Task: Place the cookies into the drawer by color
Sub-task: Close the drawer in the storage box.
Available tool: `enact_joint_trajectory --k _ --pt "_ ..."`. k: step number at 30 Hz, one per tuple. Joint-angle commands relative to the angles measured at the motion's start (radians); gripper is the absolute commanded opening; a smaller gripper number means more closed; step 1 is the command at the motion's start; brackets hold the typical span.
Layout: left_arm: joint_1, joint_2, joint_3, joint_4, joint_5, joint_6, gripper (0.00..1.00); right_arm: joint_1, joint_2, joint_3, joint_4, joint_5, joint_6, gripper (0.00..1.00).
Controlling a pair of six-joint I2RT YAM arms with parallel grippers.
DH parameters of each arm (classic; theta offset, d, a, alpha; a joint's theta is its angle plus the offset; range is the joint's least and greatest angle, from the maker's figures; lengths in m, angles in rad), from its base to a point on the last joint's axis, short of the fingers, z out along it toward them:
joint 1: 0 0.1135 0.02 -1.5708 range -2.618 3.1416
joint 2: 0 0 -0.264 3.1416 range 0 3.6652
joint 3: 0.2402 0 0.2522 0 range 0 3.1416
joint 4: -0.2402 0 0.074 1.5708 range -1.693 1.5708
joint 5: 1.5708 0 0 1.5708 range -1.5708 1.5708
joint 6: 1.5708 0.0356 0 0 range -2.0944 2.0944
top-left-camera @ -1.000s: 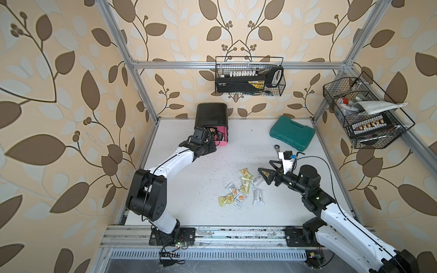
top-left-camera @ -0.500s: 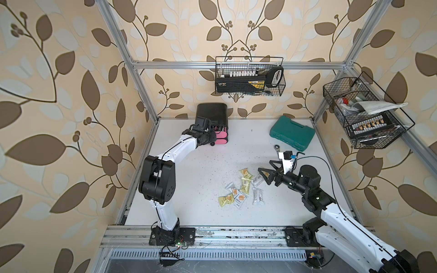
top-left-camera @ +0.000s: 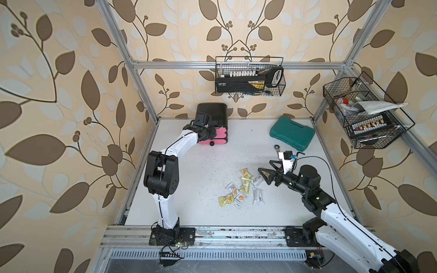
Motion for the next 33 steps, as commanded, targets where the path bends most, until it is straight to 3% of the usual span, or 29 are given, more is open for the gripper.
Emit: enact_joint_trajectory --k 1,7,15,20,28,33 --pt "0.018 -0.024 0.026 0.055 -0.005 0.004 0.34 0.005 -0.008 0.015 0.006 0.011 -0.01 0.99" --pt "0.018 -0.03 0.028 0.055 -0.012 0.014 0.49 0.005 0.0 0.016 0.007 0.008 -0.009 0.99" --pt "0.019 -0.078 0.001 0.084 -0.014 0.035 0.57 0.005 -0.002 0.016 0.007 0.006 -0.01 0.99" --pt "0.019 -0.09 0.003 0.084 0.002 0.032 0.57 0.005 0.0 0.016 0.008 0.006 -0.01 0.99" --pt "0.018 -0.224 -0.118 0.15 0.026 0.012 0.57 0.005 0.006 0.016 0.009 0.006 -0.009 0.99" --pt "0.021 -0.354 -0.22 0.129 -0.005 -0.026 0.43 0.005 0.004 0.018 0.009 0.003 -0.01 0.99"
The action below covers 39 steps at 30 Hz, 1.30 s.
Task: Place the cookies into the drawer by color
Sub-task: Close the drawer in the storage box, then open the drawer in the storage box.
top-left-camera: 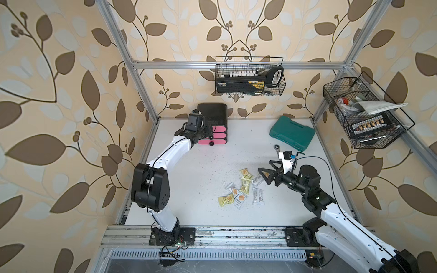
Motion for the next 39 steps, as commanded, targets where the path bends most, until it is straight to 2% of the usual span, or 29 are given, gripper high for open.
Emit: enact_joint_trajectory --k 1,5,8,13,17,20,39 --pt "0.01 -0.133 -0.07 0.027 0.016 -0.048 0.41 0.005 0.001 0.018 0.009 0.005 -0.01 0.99" --pt "0.011 -0.234 -0.26 0.161 0.111 -0.181 0.38 0.005 0.002 0.017 0.009 0.004 -0.008 0.99" --pt "0.02 -0.243 -0.335 0.215 0.161 -0.257 0.37 0.006 0.007 0.015 0.014 0.005 -0.008 0.99" --pt "0.07 -0.209 -0.446 0.423 0.242 -0.354 0.37 0.006 0.013 0.016 0.017 0.002 -0.007 0.99" --pt "0.125 -0.062 -0.467 0.632 0.363 -0.487 0.37 0.005 0.011 0.013 0.02 0.003 -0.006 0.99" --pt "0.141 0.005 -0.467 0.738 0.388 -0.537 0.37 0.005 0.011 0.012 0.018 0.005 -0.006 0.99" --pt "0.17 0.249 -0.402 1.012 0.477 -0.653 0.52 0.006 0.019 0.016 0.019 0.006 -0.01 0.99"
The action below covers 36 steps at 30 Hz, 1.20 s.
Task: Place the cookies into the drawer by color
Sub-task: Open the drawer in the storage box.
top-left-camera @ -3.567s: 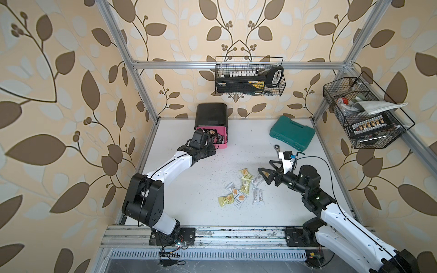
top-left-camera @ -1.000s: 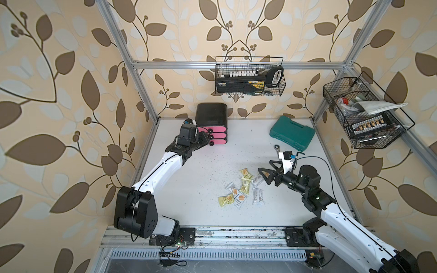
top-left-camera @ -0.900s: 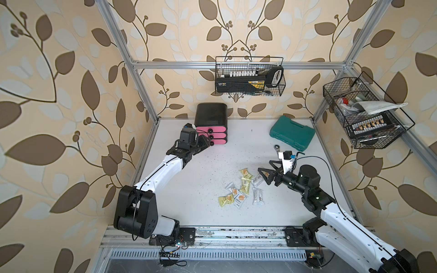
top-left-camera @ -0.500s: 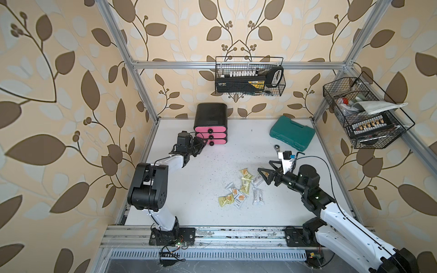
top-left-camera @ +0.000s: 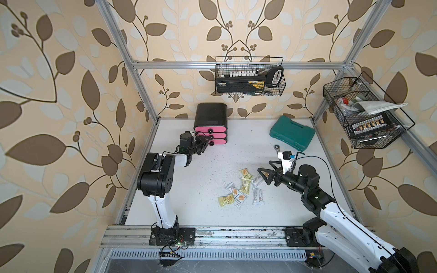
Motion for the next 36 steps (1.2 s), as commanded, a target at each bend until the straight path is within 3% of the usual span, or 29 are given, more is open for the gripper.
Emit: enact_joint_trajectory --k 1,13,16,20,24,31,36 --pt "0.013 0.015 0.037 0.108 0.044 -0.022 0.54 0.006 0.0 0.016 0.016 0.006 -0.01 0.99" --pt "0.012 0.052 0.068 0.092 0.021 -0.022 0.65 0.006 -0.005 0.015 0.013 0.009 -0.011 0.99" --pt "0.012 0.057 0.075 0.09 0.021 -0.017 0.6 0.006 -0.006 0.016 0.014 0.009 -0.011 0.99" --pt "0.012 0.071 0.091 0.078 0.021 -0.018 0.44 0.006 -0.008 0.015 0.013 0.009 -0.011 0.99" --pt "0.011 0.081 0.092 0.093 0.023 -0.032 0.42 0.006 -0.01 0.015 0.013 0.009 -0.011 0.99" --pt "0.006 0.111 0.092 0.153 0.039 -0.06 0.58 0.006 -0.013 0.016 0.012 0.011 -0.011 0.99" --pt "-0.024 0.089 0.075 0.127 -0.016 -0.031 0.58 0.006 -0.013 0.016 0.01 0.009 -0.01 0.99"
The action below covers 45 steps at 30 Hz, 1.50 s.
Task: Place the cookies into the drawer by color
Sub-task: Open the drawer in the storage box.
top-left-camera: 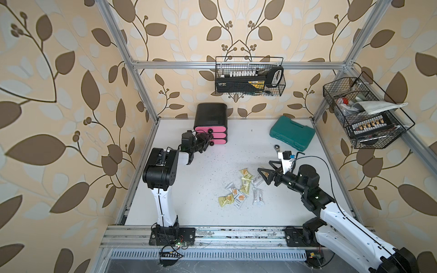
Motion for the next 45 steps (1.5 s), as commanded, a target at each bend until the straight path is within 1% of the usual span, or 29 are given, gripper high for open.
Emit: enact_joint_trajectory --k 1,6,8,11,14,18,21,23,25,30,32,40,45 --pt "-0.026 -0.033 0.008 0.004 -0.068 0.037 0.57 0.006 -0.013 0.016 0.011 0.009 -0.01 0.99" --pt "-0.046 -0.068 0.014 -0.099 -0.188 0.081 0.55 0.006 -0.018 0.016 0.009 0.009 -0.01 0.99" --pt "-0.046 -0.064 0.02 -0.102 -0.197 0.081 0.52 0.006 -0.021 0.015 0.007 0.009 -0.01 0.99" --pt "-0.048 -0.056 0.022 -0.083 -0.19 0.078 0.44 0.006 -0.028 0.015 0.006 0.011 -0.01 0.99" --pt "-0.057 -0.056 0.017 -0.066 -0.195 0.078 0.42 0.006 -0.031 0.016 0.004 0.011 -0.009 0.99" --pt "-0.062 -0.049 0.023 -0.055 -0.192 0.073 0.44 0.006 -0.033 0.016 0.001 0.012 -0.01 0.99" --pt "-0.062 -0.044 0.028 -0.041 -0.196 0.066 0.53 0.006 -0.034 0.015 0.001 0.012 -0.009 0.99" --pt "-0.062 -0.037 0.036 -0.032 -0.193 0.06 0.54 0.005 -0.034 0.016 0.002 0.013 -0.009 0.99" --pt "-0.062 -0.027 0.039 -0.016 -0.191 0.048 0.49 0.005 -0.034 0.016 0.002 0.012 -0.01 0.99" --pt "-0.062 -0.009 0.033 0.024 -0.187 0.019 0.29 0.005 -0.037 0.016 -0.001 0.014 -0.009 0.99" --pt "-0.062 -0.006 0.024 0.037 -0.189 0.011 0.25 0.005 -0.037 0.016 -0.002 0.014 -0.01 0.99" --pt "-0.063 -0.034 -0.023 0.066 -0.19 0.012 0.2 0.006 -0.031 0.016 -0.002 0.014 -0.009 0.99" --pt "-0.072 -0.107 -0.078 0.06 -0.203 0.034 0.17 0.006 -0.03 0.018 -0.001 0.012 -0.01 0.99"
